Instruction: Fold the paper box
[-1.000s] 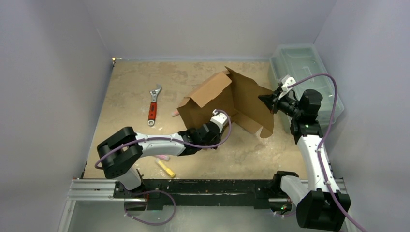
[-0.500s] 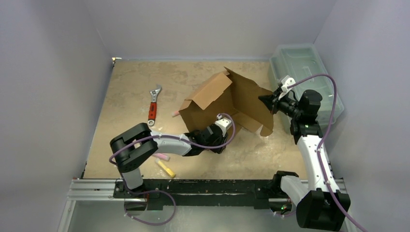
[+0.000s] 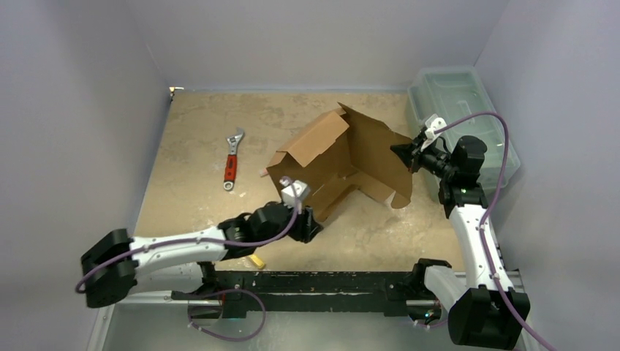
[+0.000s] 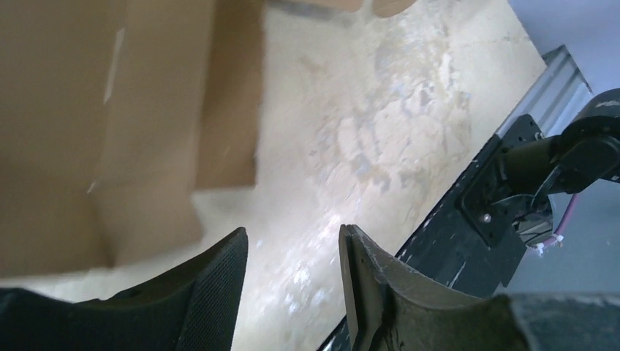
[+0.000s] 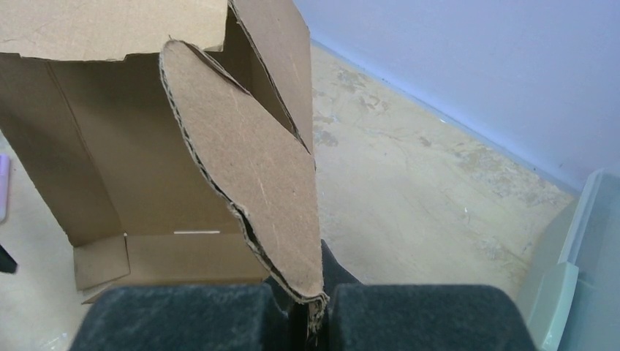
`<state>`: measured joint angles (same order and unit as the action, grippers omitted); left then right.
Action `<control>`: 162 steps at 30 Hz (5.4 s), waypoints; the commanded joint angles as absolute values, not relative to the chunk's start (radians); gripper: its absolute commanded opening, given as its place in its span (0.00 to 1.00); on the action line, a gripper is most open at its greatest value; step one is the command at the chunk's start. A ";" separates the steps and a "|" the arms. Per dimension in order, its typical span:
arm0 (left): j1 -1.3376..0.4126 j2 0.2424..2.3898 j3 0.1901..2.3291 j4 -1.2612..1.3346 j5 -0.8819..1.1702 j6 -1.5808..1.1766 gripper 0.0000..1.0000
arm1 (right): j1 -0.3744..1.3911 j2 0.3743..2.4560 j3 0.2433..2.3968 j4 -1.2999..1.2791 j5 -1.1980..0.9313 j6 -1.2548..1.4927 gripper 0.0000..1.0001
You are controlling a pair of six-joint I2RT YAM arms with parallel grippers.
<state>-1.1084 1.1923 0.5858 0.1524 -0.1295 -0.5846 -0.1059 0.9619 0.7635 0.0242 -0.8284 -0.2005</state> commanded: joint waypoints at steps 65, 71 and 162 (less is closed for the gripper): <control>-0.979 1.614 0.345 0.921 -0.269 -1.251 0.32 | -0.113 0.976 0.750 0.042 -0.843 -0.178 0.00; -0.953 1.522 0.299 0.861 -0.016 -1.155 0.48 | -0.112 0.976 0.752 0.041 -0.841 -0.178 0.00; -0.580 0.958 0.568 0.087 -0.096 -0.682 0.39 | -0.113 0.985 0.840 -0.029 -0.803 -0.239 0.00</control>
<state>-0.5819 0.9131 0.4862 0.0017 -0.0563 -0.6758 -0.1078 0.9993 0.8349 -0.0456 -0.8024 -0.2436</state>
